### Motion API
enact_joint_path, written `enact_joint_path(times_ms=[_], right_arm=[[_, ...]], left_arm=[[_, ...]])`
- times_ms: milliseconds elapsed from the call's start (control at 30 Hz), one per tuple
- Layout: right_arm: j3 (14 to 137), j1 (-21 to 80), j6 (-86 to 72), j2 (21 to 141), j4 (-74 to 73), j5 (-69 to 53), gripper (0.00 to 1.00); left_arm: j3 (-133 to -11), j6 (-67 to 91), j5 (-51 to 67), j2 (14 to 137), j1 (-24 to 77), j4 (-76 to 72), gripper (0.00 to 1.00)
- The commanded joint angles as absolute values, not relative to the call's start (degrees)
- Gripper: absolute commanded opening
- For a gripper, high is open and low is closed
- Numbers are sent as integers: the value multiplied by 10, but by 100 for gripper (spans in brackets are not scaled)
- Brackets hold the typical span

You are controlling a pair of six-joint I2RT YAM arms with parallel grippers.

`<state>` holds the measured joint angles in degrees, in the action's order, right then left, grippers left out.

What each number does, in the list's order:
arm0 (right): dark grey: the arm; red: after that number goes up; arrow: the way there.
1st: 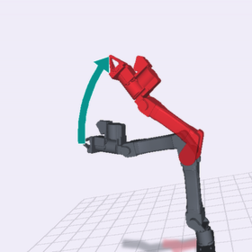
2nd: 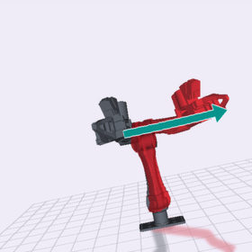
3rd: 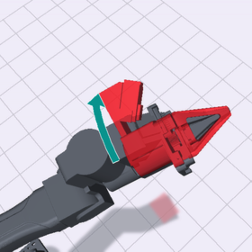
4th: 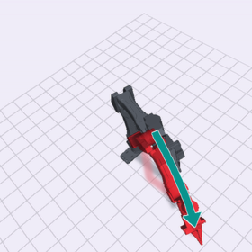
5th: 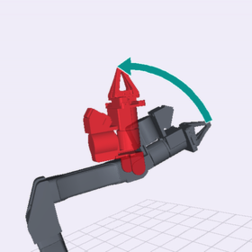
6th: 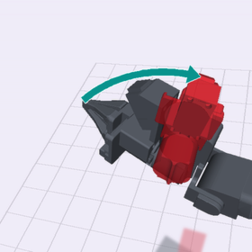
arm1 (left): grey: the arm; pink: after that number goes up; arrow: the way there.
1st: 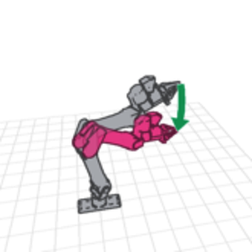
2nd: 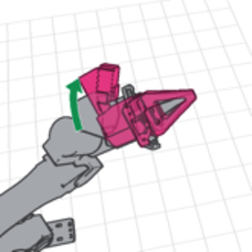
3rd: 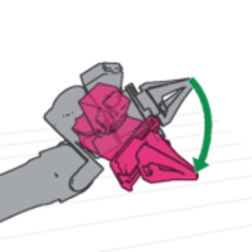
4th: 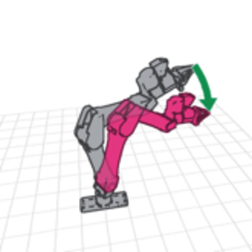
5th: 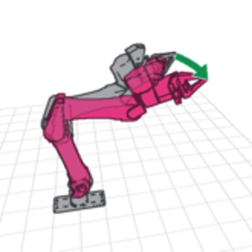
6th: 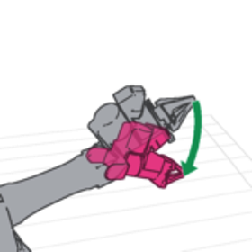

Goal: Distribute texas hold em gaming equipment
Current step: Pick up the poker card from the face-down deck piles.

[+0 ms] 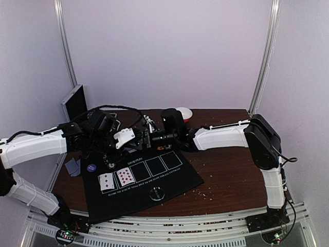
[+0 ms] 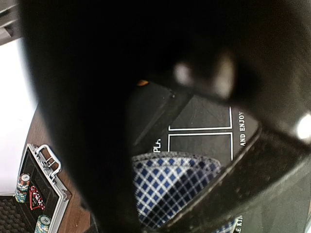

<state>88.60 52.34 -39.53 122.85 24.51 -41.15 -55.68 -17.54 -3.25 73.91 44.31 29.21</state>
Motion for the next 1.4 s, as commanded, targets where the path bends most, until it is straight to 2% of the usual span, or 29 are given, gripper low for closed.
enact_joint_path(times_ms=[0, 100, 367, 567, 767, 933, 967, 1133, 1367], right_arm=[[897, 528, -345, 1218, 190, -386, 65], [894, 523, -329, 1204, 159, -370, 55], [886, 520, -293, 1171, 104, -342, 46], [885, 520, -293, 1162, 100, -348, 28], [892, 519, -278, 1156, 75, -337, 23], [903, 519, -257, 1154, 40, -320, 22], [905, 519, -256, 1152, 40, -323, 30], [922, 524, -288, 1181, 83, -376, 45], [966, 534, -306, 1233, 94, -380, 51]], left_arm=[[-563, -178, -43, 734, 445, 272, 48], [-561, -178, -47, 736, 445, 271, 48], [-560, -179, -53, 740, 445, 272, 47], [-559, -179, -56, 740, 445, 272, 47], [-559, -179, -59, 740, 445, 272, 47], [-558, -179, -59, 741, 445, 272, 47], [-559, -179, -58, 741, 445, 272, 47], [-560, -179, -57, 745, 445, 272, 47], [-561, -179, -55, 745, 445, 272, 47]])
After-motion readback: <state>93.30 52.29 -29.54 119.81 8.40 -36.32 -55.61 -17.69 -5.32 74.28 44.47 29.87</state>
